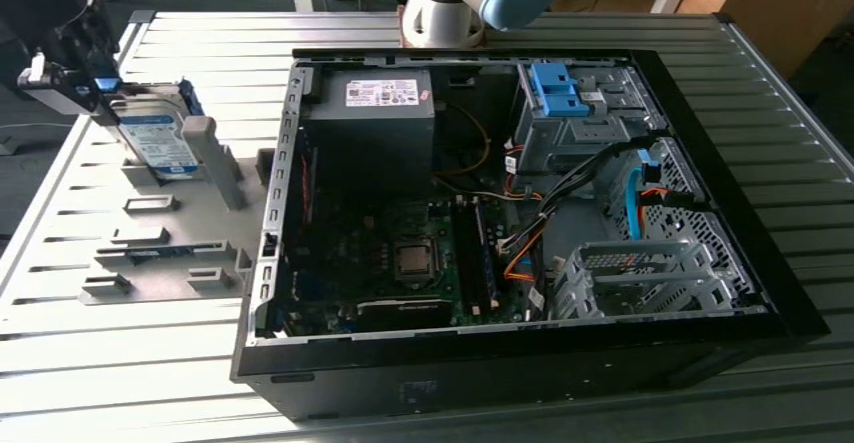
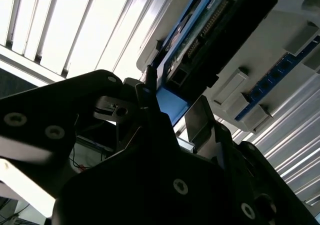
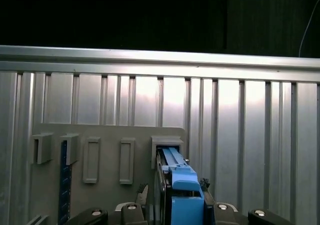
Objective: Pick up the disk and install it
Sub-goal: 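Pick up the disk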
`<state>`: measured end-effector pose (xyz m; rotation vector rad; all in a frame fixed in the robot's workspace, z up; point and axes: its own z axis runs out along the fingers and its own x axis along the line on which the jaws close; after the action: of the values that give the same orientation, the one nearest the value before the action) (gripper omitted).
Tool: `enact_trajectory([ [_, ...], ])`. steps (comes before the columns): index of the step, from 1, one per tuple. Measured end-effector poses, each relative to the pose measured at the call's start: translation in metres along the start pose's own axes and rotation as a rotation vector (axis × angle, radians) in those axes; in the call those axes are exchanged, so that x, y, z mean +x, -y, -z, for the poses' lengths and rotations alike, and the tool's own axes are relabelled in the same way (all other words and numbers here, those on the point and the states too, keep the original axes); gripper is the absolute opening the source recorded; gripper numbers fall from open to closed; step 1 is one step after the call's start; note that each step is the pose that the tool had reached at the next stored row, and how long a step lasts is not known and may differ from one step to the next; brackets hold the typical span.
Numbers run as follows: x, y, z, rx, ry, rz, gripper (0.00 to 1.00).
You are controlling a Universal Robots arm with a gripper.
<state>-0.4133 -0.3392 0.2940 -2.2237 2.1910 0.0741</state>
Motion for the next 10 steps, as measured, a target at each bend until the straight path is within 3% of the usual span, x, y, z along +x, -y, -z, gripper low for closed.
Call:
enact_trajectory([
  [5, -0.0045, 0.0001, -0.0015, -0.0002, 0.0001, 0.000, 0.49],
  [10, -0.0047, -0.0002, -0.0046, -0.0002, 0.0005, 0.000, 0.49],
])
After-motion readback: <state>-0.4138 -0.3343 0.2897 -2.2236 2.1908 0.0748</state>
